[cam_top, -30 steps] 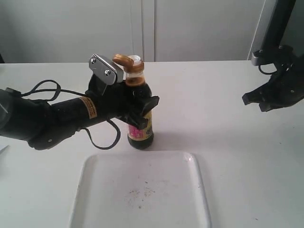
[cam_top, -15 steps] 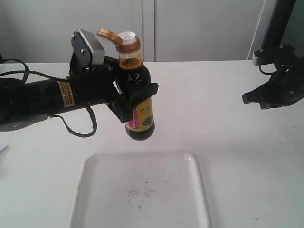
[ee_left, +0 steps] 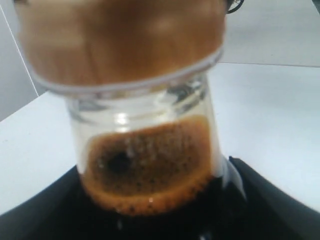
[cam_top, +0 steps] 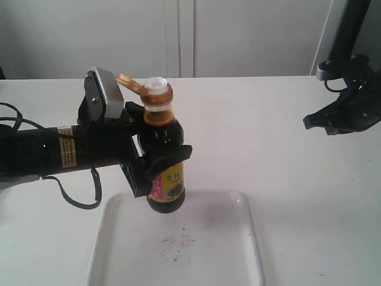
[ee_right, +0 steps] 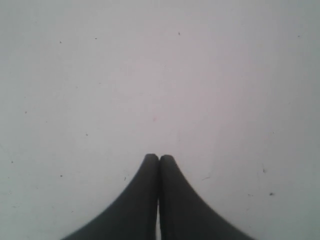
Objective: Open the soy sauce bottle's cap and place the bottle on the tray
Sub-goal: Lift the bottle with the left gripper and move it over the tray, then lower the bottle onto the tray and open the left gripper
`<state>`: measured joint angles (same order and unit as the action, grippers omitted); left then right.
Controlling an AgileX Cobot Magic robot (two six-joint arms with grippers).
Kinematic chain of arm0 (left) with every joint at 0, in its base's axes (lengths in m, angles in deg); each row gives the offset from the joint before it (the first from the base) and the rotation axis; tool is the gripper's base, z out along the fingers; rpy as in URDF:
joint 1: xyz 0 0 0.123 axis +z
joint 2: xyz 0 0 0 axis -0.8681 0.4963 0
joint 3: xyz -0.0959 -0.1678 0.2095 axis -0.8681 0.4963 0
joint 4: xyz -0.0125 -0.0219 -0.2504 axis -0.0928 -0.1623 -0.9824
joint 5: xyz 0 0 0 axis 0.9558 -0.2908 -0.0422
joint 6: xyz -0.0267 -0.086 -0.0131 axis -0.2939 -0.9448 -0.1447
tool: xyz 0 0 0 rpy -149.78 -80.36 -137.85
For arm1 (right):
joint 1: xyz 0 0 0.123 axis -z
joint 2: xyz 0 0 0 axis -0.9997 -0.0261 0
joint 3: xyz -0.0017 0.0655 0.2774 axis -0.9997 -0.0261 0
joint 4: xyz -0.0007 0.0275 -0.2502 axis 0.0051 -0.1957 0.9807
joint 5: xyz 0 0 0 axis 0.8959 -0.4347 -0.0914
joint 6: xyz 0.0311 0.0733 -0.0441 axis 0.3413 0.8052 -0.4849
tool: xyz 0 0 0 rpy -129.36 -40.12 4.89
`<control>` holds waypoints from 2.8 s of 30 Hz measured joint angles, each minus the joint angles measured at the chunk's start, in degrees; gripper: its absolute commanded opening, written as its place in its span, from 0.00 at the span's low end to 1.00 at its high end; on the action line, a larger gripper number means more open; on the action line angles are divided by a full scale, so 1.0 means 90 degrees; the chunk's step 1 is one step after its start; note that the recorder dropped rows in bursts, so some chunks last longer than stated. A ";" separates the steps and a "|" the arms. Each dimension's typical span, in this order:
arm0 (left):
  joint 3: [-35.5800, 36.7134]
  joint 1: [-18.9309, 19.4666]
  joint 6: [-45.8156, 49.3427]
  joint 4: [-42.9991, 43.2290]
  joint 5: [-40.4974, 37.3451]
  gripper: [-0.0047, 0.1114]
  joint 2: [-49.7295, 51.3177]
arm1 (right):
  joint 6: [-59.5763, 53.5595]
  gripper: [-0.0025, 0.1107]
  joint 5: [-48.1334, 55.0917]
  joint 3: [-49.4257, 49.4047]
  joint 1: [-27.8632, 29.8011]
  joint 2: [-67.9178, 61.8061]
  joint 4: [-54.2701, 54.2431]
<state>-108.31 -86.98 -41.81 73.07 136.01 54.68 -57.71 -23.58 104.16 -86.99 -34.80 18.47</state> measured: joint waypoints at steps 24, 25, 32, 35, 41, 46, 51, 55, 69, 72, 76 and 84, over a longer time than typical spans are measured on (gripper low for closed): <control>0.0625 -0.0655 0.0916 -0.0416 0.0014 0.04 -0.0010 | 0.0012 0.02 -0.0111 0.0000 0.0000 0.0000 -0.0064; 0.0625 -0.0687 0.0916 -0.0436 0.0014 0.04 -0.0010 | 0.0012 0.02 -0.0111 0.0000 0.0000 0.0000 -0.0064; 0.0625 -0.0724 0.0960 -0.0631 0.0026 0.04 0.0152 | 0.0012 0.02 -0.0111 0.0000 0.0000 0.0000 -0.0064; 0.0625 -0.0724 0.0960 -0.0747 0.0162 0.04 0.0258 | 0.0012 0.02 -0.0111 0.0000 0.0000 0.0000 -0.0064; 0.0613 -0.0724 0.0985 -0.0821 0.0337 0.04 0.0385 | 0.0012 0.02 -0.0111 0.0000 0.0000 0.0000 -0.0064; 0.0613 -0.0724 0.0997 -0.0808 0.0379 0.23 0.0402 | 0.0012 0.02 -0.0111 0.0000 0.0000 0.0000 -0.0064; 0.0613 -0.0724 0.1010 -0.0740 0.0349 0.68 0.0362 | 0.0012 0.02 -0.0116 0.0000 0.0000 0.0000 -0.0064; 0.0613 -0.0724 0.1010 -0.0710 0.0413 0.84 0.0274 | 0.0012 0.02 -0.0116 0.0000 0.0000 0.0000 -0.0064; 0.0613 -0.0724 0.1010 -0.0698 0.0313 0.86 -0.0241 | 0.0012 0.02 -0.0126 0.0000 0.0000 0.0000 -0.0067; 0.0613 -0.0724 0.0993 -0.0698 0.0238 0.86 -0.0494 | 0.0012 0.02 -0.0131 0.0000 0.0000 0.0000 -0.0078; 0.0613 -0.0724 0.0875 -0.0698 -0.0018 0.86 -0.0803 | 0.0012 0.02 -0.0131 0.0000 0.0000 0.0000 -0.0078; 0.0613 -0.0724 0.0502 -0.0675 -0.0382 0.85 -0.1274 | 0.0012 0.02 -0.0141 0.0000 0.0000 0.0000 -0.0078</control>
<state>-102.80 -93.49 -37.29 67.00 132.57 43.22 -57.60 -24.85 104.16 -86.99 -34.80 17.77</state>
